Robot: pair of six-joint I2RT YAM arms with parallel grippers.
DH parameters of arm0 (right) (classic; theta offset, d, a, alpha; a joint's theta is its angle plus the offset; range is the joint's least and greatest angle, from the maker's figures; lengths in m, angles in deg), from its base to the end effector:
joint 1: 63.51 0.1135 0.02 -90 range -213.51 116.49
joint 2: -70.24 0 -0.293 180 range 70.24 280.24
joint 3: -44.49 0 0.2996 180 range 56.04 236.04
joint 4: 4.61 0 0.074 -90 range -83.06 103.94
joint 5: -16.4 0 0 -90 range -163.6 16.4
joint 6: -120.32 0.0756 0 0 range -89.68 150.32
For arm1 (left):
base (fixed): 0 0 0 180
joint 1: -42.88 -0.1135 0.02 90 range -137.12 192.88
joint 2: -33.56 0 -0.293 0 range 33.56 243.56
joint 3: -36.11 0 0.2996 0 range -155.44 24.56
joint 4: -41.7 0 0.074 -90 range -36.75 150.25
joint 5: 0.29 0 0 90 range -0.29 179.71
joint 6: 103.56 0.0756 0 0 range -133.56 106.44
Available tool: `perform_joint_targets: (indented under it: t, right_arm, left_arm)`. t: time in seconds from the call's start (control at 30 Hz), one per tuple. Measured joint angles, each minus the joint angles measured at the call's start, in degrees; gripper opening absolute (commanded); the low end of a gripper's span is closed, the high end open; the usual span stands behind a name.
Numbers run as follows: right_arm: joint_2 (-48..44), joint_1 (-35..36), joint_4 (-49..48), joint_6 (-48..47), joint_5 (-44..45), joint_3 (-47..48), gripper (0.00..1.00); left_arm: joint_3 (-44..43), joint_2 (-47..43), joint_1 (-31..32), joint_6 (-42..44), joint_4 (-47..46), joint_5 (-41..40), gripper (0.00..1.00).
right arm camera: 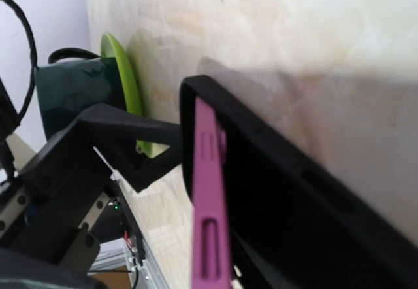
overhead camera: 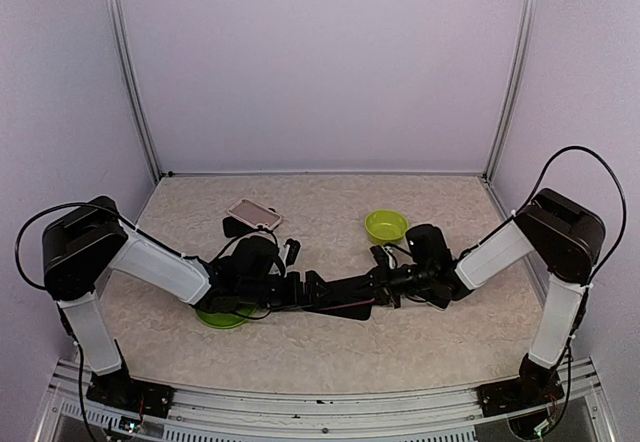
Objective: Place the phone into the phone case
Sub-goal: Install the phone into the phone case.
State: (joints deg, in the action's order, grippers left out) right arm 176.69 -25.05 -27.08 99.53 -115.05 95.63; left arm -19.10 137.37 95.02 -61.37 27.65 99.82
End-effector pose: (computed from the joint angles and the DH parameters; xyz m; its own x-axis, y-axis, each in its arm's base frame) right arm 0.2690 0.2776 0.0773 -0.9937 0.1056 0.0374 0.0769 0.4009 0.9129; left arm 0.2413 -0.3321 0.0891 -0.8754 -0.0624 -0.4794 0.3237 0.6609 -0.6771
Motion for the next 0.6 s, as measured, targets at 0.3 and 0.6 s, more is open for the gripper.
perform_joint_targets:
  t: [0.3, 0.6]
  right_arm:
    - [2.4, 0.0, -4.1, 2.3, -1.0, 0.0, 0.00]
    - [4.8, 0.0, -7.0, 3.1, -2.1, 0.9, 0.00]
  left_arm:
    - [0.2, 0.0, 0.0, 0.0, -0.3, 0.1, 0.99]
    - [0.6, 0.0, 0.0, -0.3, -1.3, 0.4, 0.98]
